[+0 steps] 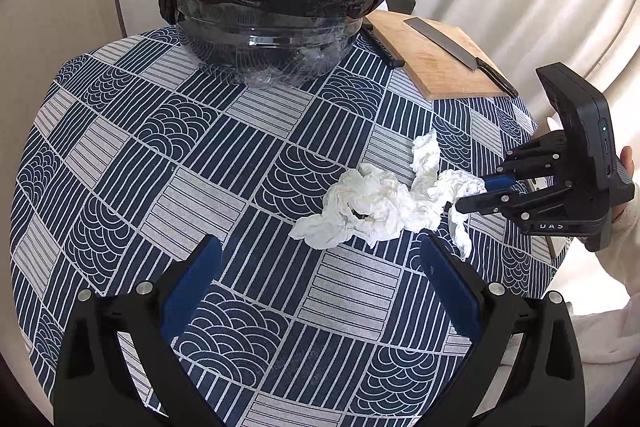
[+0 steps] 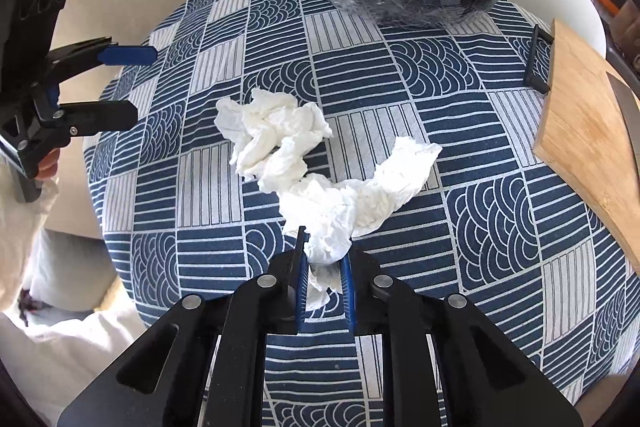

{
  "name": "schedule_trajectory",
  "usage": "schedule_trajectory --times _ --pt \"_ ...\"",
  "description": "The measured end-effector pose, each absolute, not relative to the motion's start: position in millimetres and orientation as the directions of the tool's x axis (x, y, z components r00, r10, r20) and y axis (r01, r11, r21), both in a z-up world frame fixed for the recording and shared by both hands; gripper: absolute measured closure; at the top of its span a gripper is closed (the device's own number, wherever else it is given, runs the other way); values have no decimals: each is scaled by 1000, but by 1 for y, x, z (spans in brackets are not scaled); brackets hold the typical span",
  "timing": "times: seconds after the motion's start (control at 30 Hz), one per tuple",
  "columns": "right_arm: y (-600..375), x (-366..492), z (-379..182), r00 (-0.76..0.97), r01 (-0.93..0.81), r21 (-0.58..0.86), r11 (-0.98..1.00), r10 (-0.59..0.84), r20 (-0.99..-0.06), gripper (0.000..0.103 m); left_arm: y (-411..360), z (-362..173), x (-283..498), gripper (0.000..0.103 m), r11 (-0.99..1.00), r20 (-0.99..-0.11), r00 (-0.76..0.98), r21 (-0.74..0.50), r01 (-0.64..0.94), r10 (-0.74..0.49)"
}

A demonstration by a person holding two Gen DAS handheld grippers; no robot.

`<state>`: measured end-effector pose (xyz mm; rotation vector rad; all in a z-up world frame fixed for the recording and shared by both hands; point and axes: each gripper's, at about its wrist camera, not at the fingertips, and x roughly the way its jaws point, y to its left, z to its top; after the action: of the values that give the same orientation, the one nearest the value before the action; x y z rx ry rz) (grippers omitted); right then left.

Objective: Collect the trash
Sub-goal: 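Close the right tool on a white tissue while the left tool grasps another tissue, then carry both tissues over the bin and open both tools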

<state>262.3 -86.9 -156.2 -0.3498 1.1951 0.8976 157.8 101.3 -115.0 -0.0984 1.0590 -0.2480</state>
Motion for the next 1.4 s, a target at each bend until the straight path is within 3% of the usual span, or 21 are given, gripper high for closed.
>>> schedule_trajectory --times 0.47,0.7,0.87,0.93,1.03,1.13,1.4 --pt "-156 266 -123 187 -651 213 728 426 -885 90 59 -145 192 6 941 -867 383 -237 243 -317" --pt "-176 262 -118 226 -610 197 767 407 -885 90 41 -163 208 6 945 -891 347 -213 248 -292" --pt "-189 261 -119 239 -584 195 788 397 -886 90 42 -171 216 22 963 -899 366 -175 206 -242" --pt "-194 261 -120 241 -574 199 794 397 -886 90 44 -173 218 44 967 -902 366 -166 196 -229" --pt "-200 259 -120 248 -563 203 801 398 -883 90 53 -174 221 64 967 -901 360 -195 165 -243" --pt "-203 260 -117 253 -559 217 800 413 -875 90 62 -169 220 70 966 -897 363 -217 141 -254" --pt "-204 267 -107 267 -556 247 793 452 -851 90 86 -156 205 71 974 -902 369 -202 103 -225"
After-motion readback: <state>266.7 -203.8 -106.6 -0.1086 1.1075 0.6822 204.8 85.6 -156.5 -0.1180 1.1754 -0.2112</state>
